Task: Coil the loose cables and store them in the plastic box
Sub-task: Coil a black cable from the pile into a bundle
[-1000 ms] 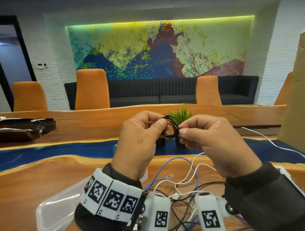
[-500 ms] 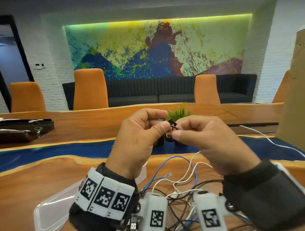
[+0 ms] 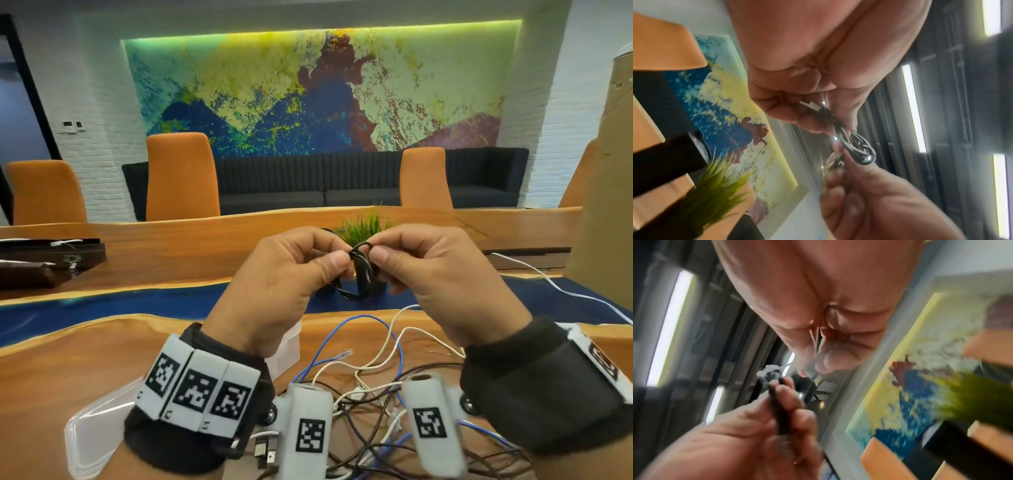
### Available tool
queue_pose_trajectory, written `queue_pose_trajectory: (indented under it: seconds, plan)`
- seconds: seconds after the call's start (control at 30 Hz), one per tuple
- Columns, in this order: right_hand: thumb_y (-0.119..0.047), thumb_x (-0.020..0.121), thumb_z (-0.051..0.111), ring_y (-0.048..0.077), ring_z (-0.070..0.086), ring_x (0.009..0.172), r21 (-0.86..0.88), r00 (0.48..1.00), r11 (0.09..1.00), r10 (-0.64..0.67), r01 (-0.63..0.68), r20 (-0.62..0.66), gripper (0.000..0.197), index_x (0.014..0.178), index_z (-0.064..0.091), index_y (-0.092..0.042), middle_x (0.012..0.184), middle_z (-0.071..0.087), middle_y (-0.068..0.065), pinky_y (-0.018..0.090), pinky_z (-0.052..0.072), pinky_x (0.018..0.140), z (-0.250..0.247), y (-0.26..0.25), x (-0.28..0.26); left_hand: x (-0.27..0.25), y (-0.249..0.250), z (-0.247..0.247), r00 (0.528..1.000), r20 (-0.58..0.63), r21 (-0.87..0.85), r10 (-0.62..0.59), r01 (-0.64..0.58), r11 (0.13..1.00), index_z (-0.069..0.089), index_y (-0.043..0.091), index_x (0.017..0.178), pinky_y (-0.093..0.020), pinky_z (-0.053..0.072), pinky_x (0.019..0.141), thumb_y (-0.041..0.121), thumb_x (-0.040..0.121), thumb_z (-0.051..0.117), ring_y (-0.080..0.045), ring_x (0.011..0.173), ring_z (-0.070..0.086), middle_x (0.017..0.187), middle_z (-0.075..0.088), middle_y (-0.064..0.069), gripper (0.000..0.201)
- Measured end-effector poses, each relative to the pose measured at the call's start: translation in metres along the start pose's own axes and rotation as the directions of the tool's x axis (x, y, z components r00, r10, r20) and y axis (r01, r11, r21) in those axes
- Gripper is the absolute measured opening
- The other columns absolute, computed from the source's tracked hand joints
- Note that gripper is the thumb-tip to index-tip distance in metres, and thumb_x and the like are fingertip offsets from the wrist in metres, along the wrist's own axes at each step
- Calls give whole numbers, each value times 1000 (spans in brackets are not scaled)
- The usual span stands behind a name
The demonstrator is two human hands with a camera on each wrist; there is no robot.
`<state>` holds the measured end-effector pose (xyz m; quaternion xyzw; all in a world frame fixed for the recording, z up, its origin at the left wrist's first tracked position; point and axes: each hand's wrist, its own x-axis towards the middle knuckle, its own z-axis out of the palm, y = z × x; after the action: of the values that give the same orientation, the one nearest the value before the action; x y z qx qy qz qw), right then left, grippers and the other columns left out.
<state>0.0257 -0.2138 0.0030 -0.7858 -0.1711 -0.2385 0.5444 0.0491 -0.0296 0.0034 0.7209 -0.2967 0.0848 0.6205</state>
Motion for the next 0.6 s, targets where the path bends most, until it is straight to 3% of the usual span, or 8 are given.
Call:
queue_pose_trajectory:
  seconds: [0.03,0.1,0.2,0.27,0.37,0.47,0.53,0.6]
  plan:
    - [-8,91,62,7,64,66,141,996,986,89,-87,-6,15,89,74,-17,75,72,1,21,54,57,4,-1,0,0,-1,1,1000,-9,16,24,-24,1000,70,14,90,-22,53,73,9,91,63,-11,77,66,80,73,-4,8]
    - [-7,92,60,14,63,64,409,959,870,279,-277,56,13,90,72,-11,74,70,8,23,55,54,11,-2,0,0,-2,2,998,-27,39,64,-63,997,70,12,91,-32,55,78,9,91,64,-19,81,67,85,74,-6,7]
    - [-11,88,61,11,55,58,557,880,688,428,-466,208,11,93,70,-9,72,65,6,22,44,50,12,-2,1,1,-6,3,987,-81,89,140,-133,987,71,13,91,-42,56,78,7,90,67,-28,86,66,86,74,-6,7]
    - [-17,78,65,11,53,61,573,836,613,453,-544,309,13,88,71,-12,74,63,4,25,35,55,9,1,1,2,-8,4,970,-121,151,211,-192,970,72,17,91,-37,58,75,7,89,68,-21,83,68,85,74,-1,11]
    - [-24,75,63,15,50,74,597,802,536,397,-597,445,14,80,73,-15,79,62,2,30,31,62,6,0,-1,2,-8,7,937,-161,231,311,-271,934,71,19,89,-17,51,73,4,89,68,-7,83,66,81,71,7,16]
    - [-41,77,63,15,49,76,562,803,585,319,-584,503,24,69,66,-19,80,57,0,32,33,65,9,-5,-5,0,-6,9,907,-158,316,390,-328,890,71,15,93,-11,48,72,3,89,67,-3,84,64,85,69,11,13]
    - [-45,77,68,15,51,75,457,840,725,321,-516,438,30,65,62,-18,78,55,1,32,37,64,10,-9,-6,-1,-6,10,905,-133,346,404,-339,875,70,14,94,-13,50,70,5,91,66,-6,83,65,85,69,9,10]
    - [-36,84,70,13,52,70,309,898,862,305,-402,316,25,72,67,-14,73,57,-1,29,40,60,8,-9,-6,0,-9,12,915,-152,363,373,-300,882,68,17,93,-13,50,68,7,93,64,-3,82,64,83,68,12,10]
